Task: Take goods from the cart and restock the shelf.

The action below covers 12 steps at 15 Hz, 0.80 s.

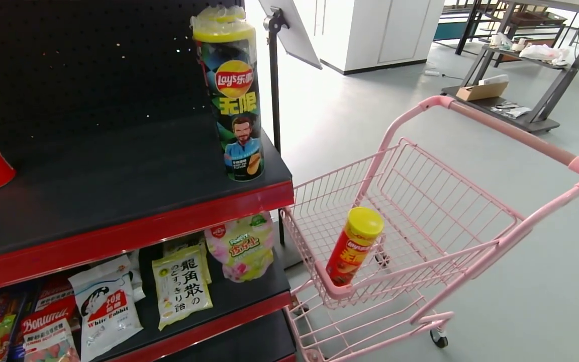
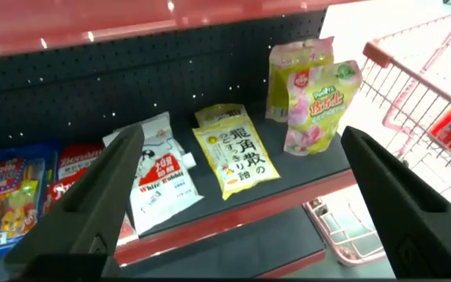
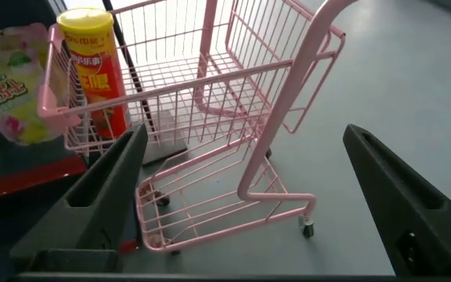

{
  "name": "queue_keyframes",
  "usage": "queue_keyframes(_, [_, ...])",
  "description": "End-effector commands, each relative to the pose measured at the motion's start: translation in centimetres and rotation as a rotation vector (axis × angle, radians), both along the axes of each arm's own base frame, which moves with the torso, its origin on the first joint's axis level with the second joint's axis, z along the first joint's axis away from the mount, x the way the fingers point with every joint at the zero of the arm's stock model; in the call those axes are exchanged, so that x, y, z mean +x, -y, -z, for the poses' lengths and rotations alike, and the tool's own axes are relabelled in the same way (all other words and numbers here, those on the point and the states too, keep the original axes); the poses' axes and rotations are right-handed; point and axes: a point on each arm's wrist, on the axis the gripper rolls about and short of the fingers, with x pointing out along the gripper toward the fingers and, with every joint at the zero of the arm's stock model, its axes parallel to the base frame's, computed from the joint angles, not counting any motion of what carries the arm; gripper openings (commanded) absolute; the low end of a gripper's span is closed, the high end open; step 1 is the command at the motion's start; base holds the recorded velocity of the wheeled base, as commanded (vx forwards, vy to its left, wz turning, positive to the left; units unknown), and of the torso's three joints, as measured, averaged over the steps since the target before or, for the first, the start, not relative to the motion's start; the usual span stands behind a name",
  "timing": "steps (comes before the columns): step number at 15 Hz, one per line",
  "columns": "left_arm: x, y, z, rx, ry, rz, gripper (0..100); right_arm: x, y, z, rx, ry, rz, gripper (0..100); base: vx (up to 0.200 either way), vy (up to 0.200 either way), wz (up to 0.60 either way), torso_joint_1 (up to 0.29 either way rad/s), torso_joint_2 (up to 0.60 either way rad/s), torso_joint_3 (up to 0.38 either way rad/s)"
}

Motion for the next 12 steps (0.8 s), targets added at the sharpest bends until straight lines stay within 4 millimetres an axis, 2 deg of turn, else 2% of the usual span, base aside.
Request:
queue_keyframes(1, [0.01, 0.00, -0.01, -0.001, 0.000, -0.002, 100, 0.00, 0.00, 0.00, 0.000, 0.000, -0.001, 100, 0.000, 0.000, 0.00, -0.173, 0.55, 0.373])
queue_keyframes(8, [0.01, 0.00, -0.01, -0.001, 0.000, -0.001, 100, 0.00, 0.00, 0.00, 0.000, 0.000, -0.001, 100, 0.000, 0.000, 0.00, -0.138, 0.52, 0.374])
queue_keyframes(12, [0.01, 0.00, -0.01, -0.001, 0.000, -0.001, 100, 0.04, 0.00, -0.01, -0.005, -0.005, -0.006, 100, 0.000, 0.000, 0.00, -0.042, 0.20, 0.160])
